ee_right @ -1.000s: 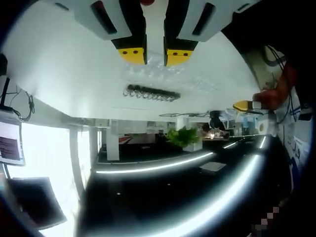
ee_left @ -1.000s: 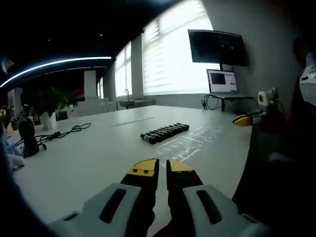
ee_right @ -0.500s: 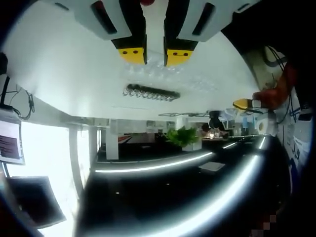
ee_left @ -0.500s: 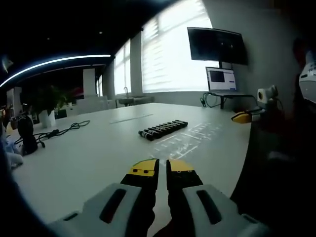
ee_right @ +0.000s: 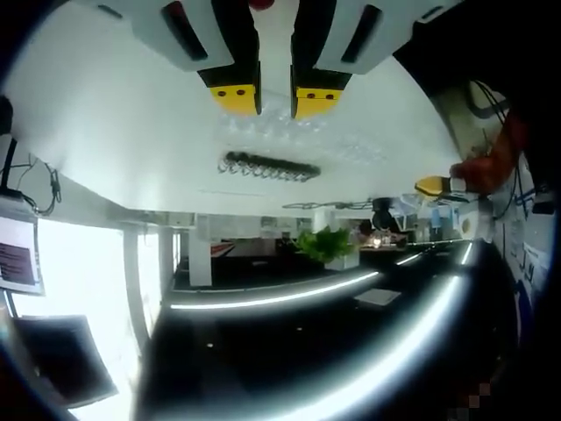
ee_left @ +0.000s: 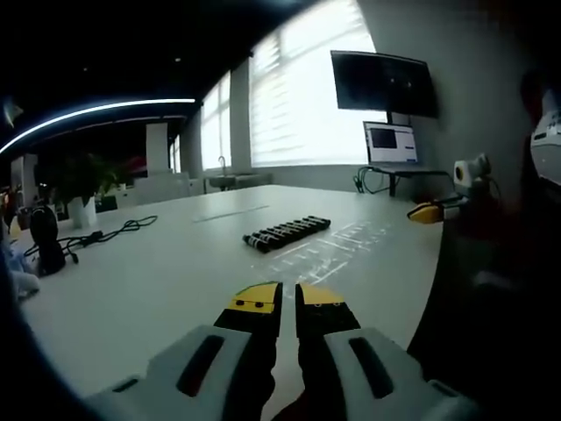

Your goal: Grip medicine bottles put into box

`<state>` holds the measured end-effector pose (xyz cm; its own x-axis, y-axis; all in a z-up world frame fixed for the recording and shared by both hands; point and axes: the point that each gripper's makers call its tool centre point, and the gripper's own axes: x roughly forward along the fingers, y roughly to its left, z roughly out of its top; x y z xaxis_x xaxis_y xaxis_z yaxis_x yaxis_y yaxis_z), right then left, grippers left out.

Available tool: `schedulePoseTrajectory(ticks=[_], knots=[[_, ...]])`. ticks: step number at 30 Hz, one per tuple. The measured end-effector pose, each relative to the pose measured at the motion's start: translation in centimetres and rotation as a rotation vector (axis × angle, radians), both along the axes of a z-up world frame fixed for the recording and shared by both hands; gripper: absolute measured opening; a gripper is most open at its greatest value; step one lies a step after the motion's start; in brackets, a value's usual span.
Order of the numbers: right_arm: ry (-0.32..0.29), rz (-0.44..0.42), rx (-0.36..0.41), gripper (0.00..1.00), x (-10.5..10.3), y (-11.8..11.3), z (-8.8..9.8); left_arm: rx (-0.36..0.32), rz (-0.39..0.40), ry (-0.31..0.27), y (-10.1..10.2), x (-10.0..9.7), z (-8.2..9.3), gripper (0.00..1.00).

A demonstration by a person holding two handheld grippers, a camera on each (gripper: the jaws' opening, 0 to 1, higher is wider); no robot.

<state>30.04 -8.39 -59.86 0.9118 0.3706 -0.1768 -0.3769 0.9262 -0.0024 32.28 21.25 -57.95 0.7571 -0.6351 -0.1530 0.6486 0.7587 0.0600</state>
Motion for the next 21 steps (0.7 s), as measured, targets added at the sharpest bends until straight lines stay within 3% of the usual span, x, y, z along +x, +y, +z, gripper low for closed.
schedulePoseTrajectory(ticks=[21], knots=[[-0.01,0.008,0.028,0.08,0.15,0.51,0.06,-0.049,0.015,-0.014,0.44,-0.15,0.69,0.0]])
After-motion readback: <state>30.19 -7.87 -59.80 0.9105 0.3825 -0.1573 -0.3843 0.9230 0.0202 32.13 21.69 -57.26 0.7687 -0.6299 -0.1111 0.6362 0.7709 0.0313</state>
